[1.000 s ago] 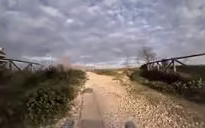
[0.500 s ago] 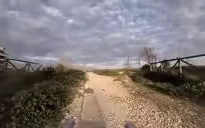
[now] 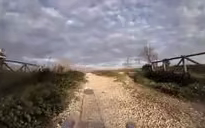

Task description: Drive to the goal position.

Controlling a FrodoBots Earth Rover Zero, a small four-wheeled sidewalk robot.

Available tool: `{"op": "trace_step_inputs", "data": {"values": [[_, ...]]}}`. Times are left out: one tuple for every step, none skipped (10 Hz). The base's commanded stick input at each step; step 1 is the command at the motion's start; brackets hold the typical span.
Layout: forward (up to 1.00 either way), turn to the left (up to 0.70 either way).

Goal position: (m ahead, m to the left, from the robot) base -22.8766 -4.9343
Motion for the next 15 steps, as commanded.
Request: {"op": "trace_step_inputs", "data": {"values": [[0.0,0.0],[0.0,0.0],[0.0,-0.21],[0.0,-0.5],[0.0,-0.5],[0.0,-0.5],[0.0,-0.5],[0.0,-0.5],[0.0,-0.5],[0.0,-0.5],[0.0,-0.5],[0.0,-0.5],[0.0,-0.5],[0.0,-0.5],[0.0,-0.5]]}}
